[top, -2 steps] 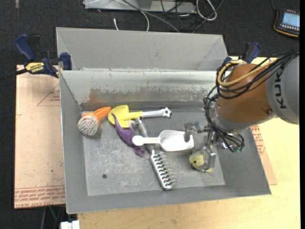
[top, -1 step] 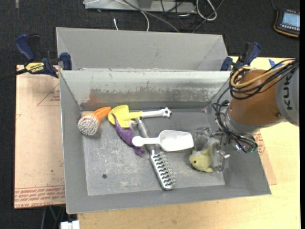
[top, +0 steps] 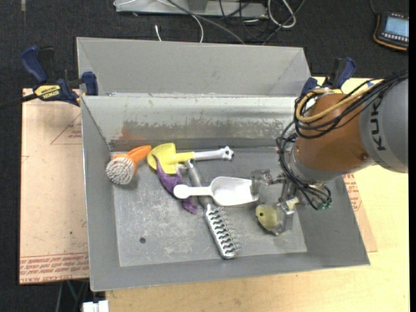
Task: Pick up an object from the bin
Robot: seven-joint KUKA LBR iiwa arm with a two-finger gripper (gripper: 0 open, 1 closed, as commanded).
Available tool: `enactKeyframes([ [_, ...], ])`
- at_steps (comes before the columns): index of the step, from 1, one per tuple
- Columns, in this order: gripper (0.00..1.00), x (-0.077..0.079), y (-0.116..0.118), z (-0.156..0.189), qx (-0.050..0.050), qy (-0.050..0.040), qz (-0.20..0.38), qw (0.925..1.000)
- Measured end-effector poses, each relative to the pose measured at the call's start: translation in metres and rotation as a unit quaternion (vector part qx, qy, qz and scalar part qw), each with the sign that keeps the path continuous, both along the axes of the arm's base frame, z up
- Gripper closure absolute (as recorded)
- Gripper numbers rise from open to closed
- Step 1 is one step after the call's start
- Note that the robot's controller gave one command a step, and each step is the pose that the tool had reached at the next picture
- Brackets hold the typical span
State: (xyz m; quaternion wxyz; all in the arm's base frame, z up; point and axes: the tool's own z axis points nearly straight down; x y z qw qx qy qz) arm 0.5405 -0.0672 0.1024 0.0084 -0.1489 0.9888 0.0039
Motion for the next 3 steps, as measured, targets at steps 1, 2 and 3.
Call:
enactKeyframes([
  [1,1.00,0.010,-0.035,-0.011,-0.004,0.0074,0.040,0.9992],
  [2,1.00,0.010,-0.035,-0.011,-0.004,0.0076,0.040,0.9992],
  [3,1.00,0.021,-0.021,0.097,-0.003,0.0078,0.032,0.9994],
])
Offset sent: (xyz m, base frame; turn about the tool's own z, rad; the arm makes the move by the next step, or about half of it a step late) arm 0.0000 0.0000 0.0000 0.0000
